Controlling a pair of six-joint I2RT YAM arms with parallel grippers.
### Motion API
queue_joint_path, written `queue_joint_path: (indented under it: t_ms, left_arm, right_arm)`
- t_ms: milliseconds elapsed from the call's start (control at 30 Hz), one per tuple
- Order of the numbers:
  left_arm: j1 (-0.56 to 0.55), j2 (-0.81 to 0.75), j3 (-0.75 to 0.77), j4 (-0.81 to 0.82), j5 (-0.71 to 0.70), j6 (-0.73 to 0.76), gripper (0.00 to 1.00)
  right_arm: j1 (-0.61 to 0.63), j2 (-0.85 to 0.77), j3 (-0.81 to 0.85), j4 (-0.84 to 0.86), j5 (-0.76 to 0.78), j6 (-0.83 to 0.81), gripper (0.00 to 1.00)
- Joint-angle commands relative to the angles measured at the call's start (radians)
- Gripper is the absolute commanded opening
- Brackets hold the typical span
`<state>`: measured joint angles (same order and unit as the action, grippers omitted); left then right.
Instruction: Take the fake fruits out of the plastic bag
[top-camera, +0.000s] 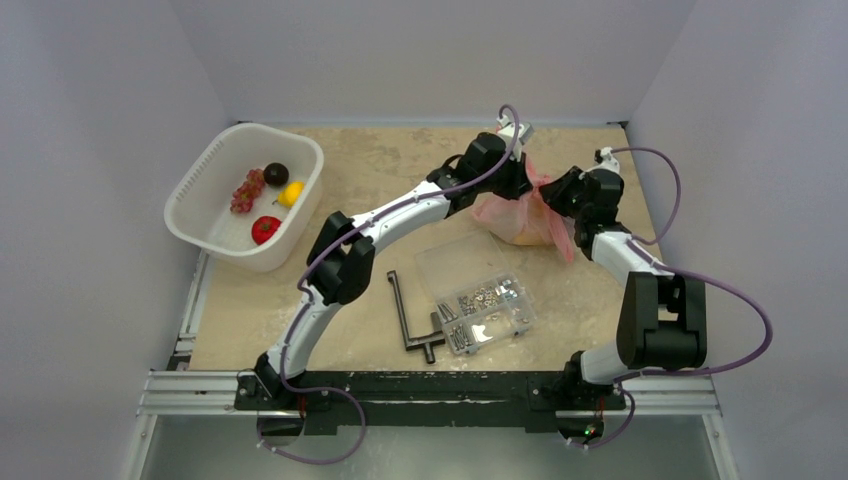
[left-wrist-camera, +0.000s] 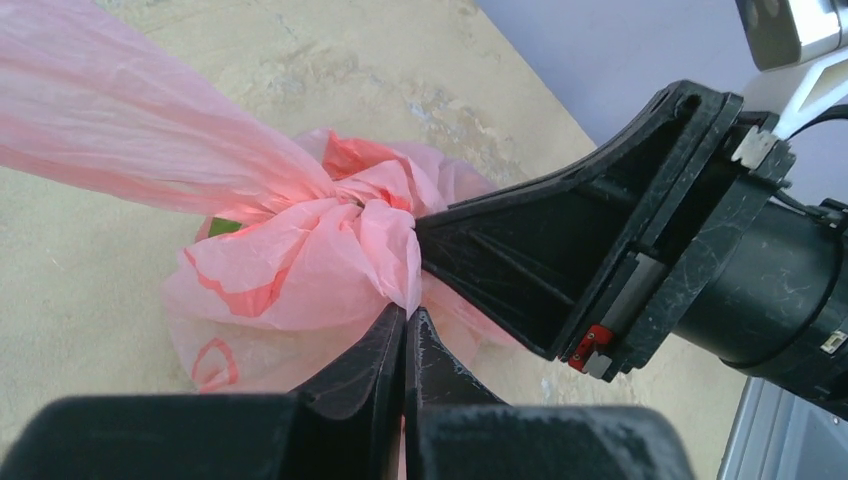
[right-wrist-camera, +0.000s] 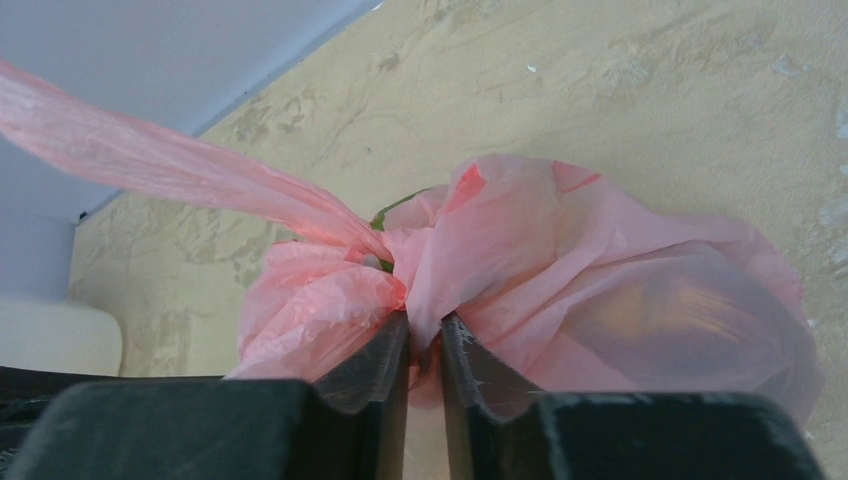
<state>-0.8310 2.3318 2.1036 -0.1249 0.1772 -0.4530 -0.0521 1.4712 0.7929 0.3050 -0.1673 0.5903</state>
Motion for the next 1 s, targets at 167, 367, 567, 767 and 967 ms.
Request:
queue_joint_path:
  t_ms: [167,367,567,767,967]
  left_arm:
    - [0.040,-0.192,-0.150,0.024,-0.135,-0.018,0.00]
    - [0.139,-0.284,-0.335,0.032,-0.114,-0.098,0.00]
    - [0.155,-0.304,-0.384,0.055,-0.064,-0.110,0.00]
    - [0.156,-0.333,-0.410,0.015,-0.127,-0.106,0.00]
    - [0.151,-0.328,-0.342,-0.112,-0.107,-0.090,0.00]
  right_arm:
    - [-0.030,-0.108,-0.012,0.067,-0.017,0.012,0.00]
    - [-0.196,-0.078,-0.108,0.230,-0.222,0.238,0.00]
    - [-0.251,0.027,-0.116,0.331,-0.376,0.311,0.00]
    - [-0.252,-0.017,-0.077,0.211,-0.278,0.221,0.00]
    - [-0.227,-0.039,-0.035,0.098,-0.245,0.135,0.03]
